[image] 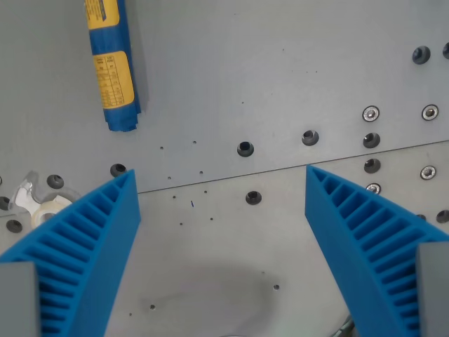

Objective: Pick up the blue bag

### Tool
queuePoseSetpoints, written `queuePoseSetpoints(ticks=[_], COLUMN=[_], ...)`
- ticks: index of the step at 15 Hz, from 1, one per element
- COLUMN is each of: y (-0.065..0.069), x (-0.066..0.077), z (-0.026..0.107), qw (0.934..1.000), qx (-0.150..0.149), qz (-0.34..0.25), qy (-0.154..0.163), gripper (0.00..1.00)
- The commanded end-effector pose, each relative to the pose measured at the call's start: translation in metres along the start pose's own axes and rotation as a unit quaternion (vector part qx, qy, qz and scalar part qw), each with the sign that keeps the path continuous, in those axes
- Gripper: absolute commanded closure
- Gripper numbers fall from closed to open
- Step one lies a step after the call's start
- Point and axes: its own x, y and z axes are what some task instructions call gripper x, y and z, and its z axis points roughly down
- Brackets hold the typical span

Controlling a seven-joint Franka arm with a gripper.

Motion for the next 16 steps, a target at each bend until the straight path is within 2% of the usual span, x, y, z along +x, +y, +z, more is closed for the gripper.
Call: queuePoseSetpoints(ticks=[1, 16], y=[-0.002, -0.01], x=[0.001, 0.006], z=[0.0, 0.013], qw=[1.0, 0.9998], qx=[0.0, 0.001], qz=[-0.004, -0.021], qy=[0.003, 0.004], gripper=[0.0, 0.0])
